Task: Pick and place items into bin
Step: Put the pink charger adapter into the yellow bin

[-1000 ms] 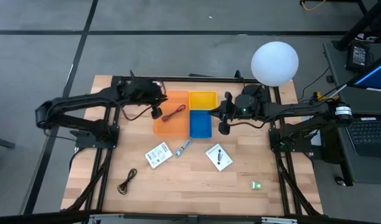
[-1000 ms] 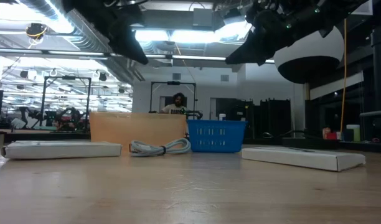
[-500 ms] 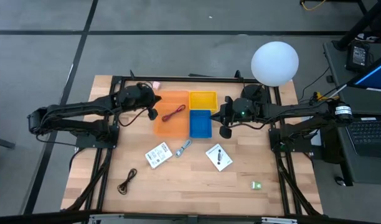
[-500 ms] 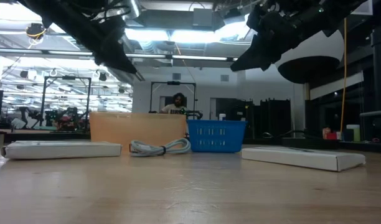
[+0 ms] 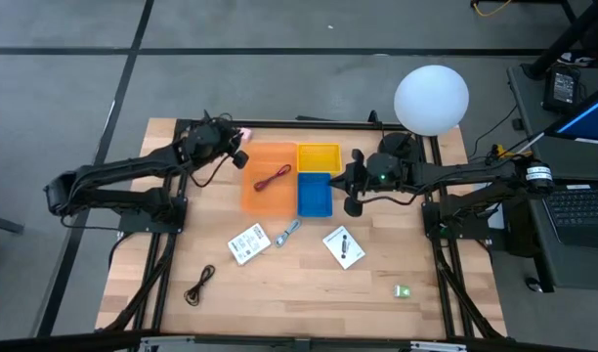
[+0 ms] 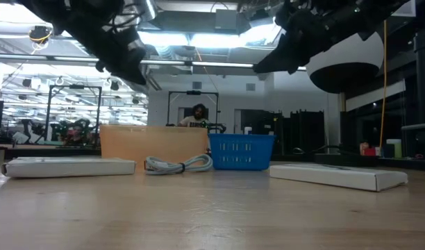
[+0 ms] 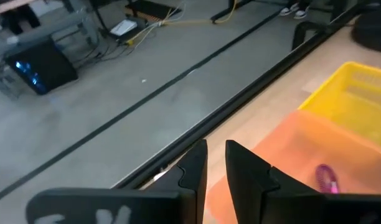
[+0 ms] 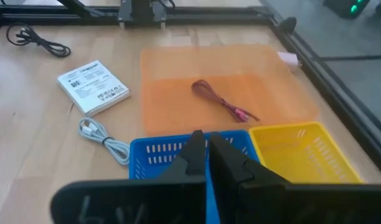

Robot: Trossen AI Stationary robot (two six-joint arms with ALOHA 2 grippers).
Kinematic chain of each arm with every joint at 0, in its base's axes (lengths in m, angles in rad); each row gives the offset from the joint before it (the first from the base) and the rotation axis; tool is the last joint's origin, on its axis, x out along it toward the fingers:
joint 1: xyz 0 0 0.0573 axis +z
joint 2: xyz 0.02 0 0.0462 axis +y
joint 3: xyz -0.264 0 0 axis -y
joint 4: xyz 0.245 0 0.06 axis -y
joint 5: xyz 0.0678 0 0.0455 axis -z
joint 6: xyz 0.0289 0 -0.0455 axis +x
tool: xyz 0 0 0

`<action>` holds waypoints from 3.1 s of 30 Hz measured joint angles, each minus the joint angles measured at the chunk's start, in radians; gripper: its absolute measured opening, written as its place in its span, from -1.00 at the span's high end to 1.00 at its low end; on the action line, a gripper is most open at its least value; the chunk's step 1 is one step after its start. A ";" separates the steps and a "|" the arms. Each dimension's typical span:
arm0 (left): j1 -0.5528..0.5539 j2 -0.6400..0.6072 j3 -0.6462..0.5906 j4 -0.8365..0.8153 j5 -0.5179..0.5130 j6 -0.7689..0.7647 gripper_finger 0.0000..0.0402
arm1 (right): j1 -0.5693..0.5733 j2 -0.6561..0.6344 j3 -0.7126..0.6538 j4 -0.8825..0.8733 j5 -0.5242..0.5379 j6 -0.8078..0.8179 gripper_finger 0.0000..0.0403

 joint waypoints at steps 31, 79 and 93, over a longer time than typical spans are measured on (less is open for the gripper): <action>0.287 0.398 0.499 -0.421 0.188 0.032 0.72 | -0.106 0.000 0.000 0.071 0.133 -0.082 0.98; 0.290 0.580 0.510 -0.497 0.215 -0.044 -0.18 | -0.104 0.000 0.000 0.007 0.130 0.012 0.98; 0.408 0.753 0.510 -0.466 0.325 -0.080 -0.18 | -0.104 0.000 0.000 0.007 0.130 0.028 0.98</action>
